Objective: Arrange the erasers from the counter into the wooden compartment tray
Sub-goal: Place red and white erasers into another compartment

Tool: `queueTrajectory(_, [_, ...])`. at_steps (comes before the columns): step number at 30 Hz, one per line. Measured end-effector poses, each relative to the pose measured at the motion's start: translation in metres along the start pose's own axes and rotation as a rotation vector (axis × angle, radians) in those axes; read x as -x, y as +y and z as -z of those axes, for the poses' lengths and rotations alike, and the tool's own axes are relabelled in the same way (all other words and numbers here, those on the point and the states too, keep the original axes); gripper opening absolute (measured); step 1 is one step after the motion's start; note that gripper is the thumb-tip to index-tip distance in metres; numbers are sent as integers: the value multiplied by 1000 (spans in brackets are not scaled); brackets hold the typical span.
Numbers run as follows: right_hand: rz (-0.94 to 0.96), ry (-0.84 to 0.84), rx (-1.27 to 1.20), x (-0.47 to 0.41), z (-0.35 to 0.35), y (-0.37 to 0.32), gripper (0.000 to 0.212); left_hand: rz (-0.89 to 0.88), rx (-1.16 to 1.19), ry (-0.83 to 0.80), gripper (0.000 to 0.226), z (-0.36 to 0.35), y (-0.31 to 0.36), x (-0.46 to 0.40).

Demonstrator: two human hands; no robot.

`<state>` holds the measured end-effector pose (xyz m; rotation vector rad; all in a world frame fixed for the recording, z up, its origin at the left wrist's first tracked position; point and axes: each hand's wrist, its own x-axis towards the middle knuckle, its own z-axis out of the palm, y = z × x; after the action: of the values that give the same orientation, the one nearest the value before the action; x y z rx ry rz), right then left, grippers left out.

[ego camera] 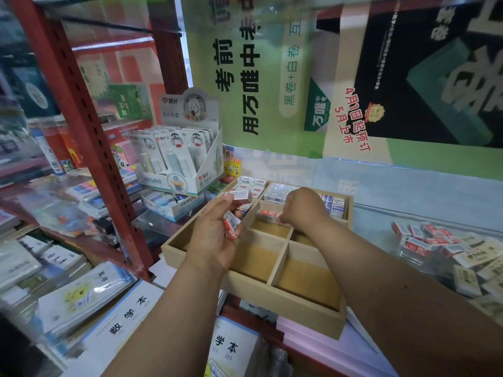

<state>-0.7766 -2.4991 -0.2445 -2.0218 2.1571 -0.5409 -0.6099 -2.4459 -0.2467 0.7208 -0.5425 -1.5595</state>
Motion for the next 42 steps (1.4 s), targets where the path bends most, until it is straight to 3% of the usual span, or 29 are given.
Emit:
queueTrajectory(1, [19,23,-156,2,3,0,18,-8,-5,-9,10,0,0,0])
queueTrajectory(4, [201,31,-672,18,17,-12,34,-34,-15,-31,9,1,-1,-1])
queueTrajectory(6, [368,-3,-813,30,25,-24,42,-51,-18,-65,11,-1,0,0])
queueTrajectory(11, [562,159,-673,38,22,-37,28,-85,-34,-88,30,-1,-2,-4])
queueTrajectory(15, [365,217,-602,26,27,-27,13,16,81,-37,31,5,0,-8])
queueTrajectory(19, [164,55,-341,12,18,-15,13,79,227,-9,21,7,4,-3])
queueTrajectory(24, [154,-89,8,5,0,-20,10,86,216,78,24,2,5,-4])
queueTrajectory(29, [138,-128,132,-2,-7,-24,3,81,148,-2,29,2,4,-2])
queueTrajectory(32, [110,-104,95,-5,-10,-24,10,62,126,-6,33,1,5,-2])
queueTrajectory(35, [101,-98,59,-7,-14,-23,16,34,123,33,24,1,4,-4])
queueTrajectory(38, [92,-63,-16,-5,-19,-19,7,25,156,68,33,1,2,-5])
queueTrajectory(42, [74,109,-512,5,-11,-20,7,-3,159,46,29,2,0,-5])
